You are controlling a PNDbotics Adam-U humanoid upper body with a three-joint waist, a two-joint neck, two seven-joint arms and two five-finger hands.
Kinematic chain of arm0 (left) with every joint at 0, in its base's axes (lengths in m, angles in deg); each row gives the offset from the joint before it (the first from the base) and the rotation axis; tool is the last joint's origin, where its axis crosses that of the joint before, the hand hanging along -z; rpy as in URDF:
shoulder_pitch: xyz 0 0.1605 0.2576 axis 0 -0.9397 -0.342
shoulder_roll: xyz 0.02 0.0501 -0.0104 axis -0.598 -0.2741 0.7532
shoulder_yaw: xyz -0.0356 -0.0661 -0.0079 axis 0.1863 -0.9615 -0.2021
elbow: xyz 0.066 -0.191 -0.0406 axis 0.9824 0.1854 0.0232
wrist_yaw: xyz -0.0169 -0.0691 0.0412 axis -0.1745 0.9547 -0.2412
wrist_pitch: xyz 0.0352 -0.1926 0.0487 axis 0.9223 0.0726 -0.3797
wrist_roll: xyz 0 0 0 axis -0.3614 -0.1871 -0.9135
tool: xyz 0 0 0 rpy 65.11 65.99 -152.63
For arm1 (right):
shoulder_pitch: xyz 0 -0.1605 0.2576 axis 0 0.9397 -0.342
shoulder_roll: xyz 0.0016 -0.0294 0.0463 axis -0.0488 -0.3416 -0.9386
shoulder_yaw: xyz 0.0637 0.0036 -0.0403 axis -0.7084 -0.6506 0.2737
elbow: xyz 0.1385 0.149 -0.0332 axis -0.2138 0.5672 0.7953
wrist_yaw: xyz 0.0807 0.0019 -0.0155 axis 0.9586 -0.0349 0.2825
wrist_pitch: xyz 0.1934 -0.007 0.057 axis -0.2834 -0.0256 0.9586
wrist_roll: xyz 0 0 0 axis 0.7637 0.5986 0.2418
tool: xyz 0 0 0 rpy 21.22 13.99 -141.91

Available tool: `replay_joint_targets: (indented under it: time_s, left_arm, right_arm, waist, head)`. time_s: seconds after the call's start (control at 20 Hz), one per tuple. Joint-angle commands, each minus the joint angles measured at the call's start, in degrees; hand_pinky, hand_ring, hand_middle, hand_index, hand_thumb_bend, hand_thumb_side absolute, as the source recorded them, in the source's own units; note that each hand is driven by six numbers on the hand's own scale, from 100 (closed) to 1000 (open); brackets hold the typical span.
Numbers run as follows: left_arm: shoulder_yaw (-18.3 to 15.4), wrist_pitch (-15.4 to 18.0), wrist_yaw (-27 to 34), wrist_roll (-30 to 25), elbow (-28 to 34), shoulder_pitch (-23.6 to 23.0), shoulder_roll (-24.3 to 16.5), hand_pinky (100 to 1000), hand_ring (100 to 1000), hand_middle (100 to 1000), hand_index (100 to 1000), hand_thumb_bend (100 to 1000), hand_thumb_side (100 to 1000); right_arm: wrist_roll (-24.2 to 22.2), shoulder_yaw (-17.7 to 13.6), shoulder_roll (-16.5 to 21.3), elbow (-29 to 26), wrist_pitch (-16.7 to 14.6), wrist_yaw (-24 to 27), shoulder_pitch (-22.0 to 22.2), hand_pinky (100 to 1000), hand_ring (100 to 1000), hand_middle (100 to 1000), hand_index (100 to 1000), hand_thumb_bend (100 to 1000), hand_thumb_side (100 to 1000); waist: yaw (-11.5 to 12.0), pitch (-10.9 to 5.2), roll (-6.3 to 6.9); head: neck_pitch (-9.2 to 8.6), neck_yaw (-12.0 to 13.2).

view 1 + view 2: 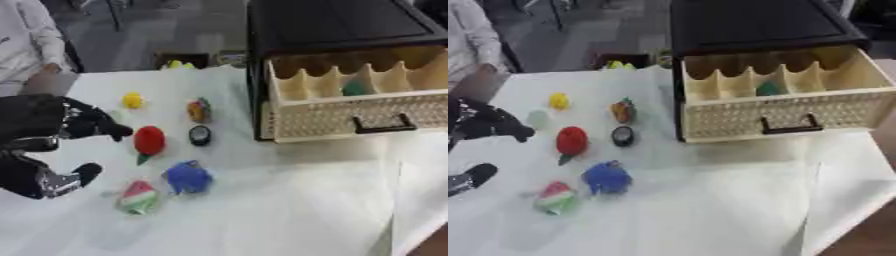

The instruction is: Pick up objects from table and place into drawer.

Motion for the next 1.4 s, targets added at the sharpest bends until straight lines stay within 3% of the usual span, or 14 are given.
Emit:
replay_joint_targets:
  time_s: [0.05,0.35,0.7,0.95,1.1,1.25,1.3,1.4]
  left_arm:
    - [0.16,-0.71,0.45,-1.17,-0.13,0.9,-0.85,750,861,830,1000,110,1000]
    - [1.02,-2.44,0.55,-2.96,-1.23,0.98,-0.4,739,856,834,1000,140,1000]
    - [2.44,-2.59,-1.01,-4.49,-2.57,1.4,0.22,789,902,902,1000,243,1000]
    - [3.48,-1.6,-2.24,-5.65,-3.51,1.73,0.78,796,904,869,1000,320,1000]
    - [3.75,-0.96,-2.91,-5.81,-4.02,1.75,0.99,784,897,853,987,253,1000]
    - [3.85,-0.53,-3.4,-5.61,-4.17,1.59,1.11,785,900,862,1000,180,925]
    - [3.9,-0.38,-3.44,-5.6,-4.18,1.52,1.16,787,901,865,1000,195,1000]
    - [3.98,-0.24,-3.37,-5.62,-4.25,1.4,1.25,791,903,867,1000,259,1000]
  right_arm:
    - [-0.24,-0.82,0.61,-0.84,-0.06,0.33,-0.35,346,569,603,850,384,850]
    - [-0.52,-1.11,0.22,-0.84,0.08,0.69,-0.17,345,566,600,845,377,830]
    - [-0.7,-1.4,-0.08,-0.84,0.15,0.88,0.02,342,563,596,841,377,809]
    - [-0.74,-1.62,-0.35,-0.84,0.19,1.08,0.1,341,562,594,839,370,796]
    - [-0.68,-1.76,-0.51,-0.84,0.25,1.27,0.15,342,561,590,838,359,786]
    - [-0.57,-1.87,-0.57,-0.84,0.21,1.42,0.17,341,559,587,837,357,780]
    - [-0.58,-1.89,-0.6,-0.84,0.22,1.47,0.19,340,559,586,837,357,776]
    - [-0.59,-1.98,-0.7,-0.84,0.29,1.57,0.21,340,558,585,836,351,766]
  waist:
    - [-0.02,-0.57,-0.04]
    - [-0.05,-0.41,0.02]
    - [-0.16,-0.21,0.01]
    - [-0.26,-0.1,0.03]
    - [-0.31,-0.03,0.07]
    - [-0.38,0.09,0.11]
    - [-0.39,0.13,0.11]
    - [-0.42,0.21,0.13]
  head:
    - [-0.7,0.28]
    - [-0.76,0.4]
    - [-0.74,0.55]
    - [-0.67,0.66]
    - [-0.61,0.66]
    - [-0.62,0.63]
    - [-0.6,0.62]
    - [-0.63,0.63]
